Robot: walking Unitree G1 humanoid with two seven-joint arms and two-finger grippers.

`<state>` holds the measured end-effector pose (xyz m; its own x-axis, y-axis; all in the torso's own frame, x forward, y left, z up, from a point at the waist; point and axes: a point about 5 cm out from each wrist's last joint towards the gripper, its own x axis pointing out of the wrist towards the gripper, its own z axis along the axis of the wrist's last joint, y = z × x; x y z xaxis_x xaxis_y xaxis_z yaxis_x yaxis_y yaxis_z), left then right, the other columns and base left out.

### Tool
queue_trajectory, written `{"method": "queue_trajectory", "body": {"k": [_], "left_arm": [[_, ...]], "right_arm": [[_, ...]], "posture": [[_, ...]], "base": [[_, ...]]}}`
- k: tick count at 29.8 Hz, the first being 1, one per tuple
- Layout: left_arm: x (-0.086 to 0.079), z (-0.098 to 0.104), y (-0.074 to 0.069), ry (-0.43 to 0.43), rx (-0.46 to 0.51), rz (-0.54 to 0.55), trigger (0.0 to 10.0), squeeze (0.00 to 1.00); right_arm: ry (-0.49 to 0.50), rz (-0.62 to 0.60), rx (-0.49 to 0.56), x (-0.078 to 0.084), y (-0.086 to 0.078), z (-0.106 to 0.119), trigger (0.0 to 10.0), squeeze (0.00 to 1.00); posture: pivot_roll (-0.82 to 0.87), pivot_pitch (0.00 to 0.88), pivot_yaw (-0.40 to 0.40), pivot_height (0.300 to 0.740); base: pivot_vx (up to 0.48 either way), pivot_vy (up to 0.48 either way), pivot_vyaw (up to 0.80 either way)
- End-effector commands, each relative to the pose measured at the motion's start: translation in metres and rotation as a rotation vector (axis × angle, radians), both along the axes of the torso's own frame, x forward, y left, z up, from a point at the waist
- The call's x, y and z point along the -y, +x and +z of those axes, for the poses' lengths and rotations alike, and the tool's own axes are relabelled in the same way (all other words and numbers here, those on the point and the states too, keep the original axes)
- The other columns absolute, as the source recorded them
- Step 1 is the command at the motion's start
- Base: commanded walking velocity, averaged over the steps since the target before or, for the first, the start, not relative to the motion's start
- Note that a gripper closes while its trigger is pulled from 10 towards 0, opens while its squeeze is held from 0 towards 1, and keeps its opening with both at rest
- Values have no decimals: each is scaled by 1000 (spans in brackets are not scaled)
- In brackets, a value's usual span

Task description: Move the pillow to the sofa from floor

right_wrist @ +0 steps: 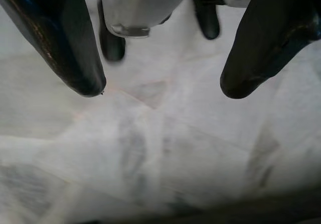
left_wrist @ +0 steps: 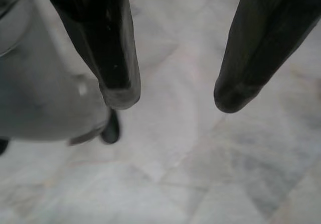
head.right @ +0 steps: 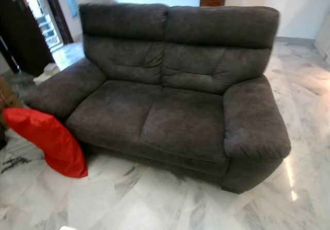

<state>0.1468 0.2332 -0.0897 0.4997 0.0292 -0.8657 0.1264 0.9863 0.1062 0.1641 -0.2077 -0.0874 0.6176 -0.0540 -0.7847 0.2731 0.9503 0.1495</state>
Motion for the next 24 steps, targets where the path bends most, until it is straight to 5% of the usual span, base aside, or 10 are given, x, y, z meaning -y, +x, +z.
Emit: {"method": "queue_trajectory", "body": {"k": [1,24], "left_arm": [[2,0,0,-1,-6,-5,10000,0],[2,0,1,1,-10,0,10000,0]], "right_arm": [[-9,2,-25,5,-6,-2,10000,0],[1,10,-19,2,-5,-2,10000,0]], "posture": [[-55,26,71,740],[-47,37,77,740]], "base": [[0,409,0],[0,410,0]]}}
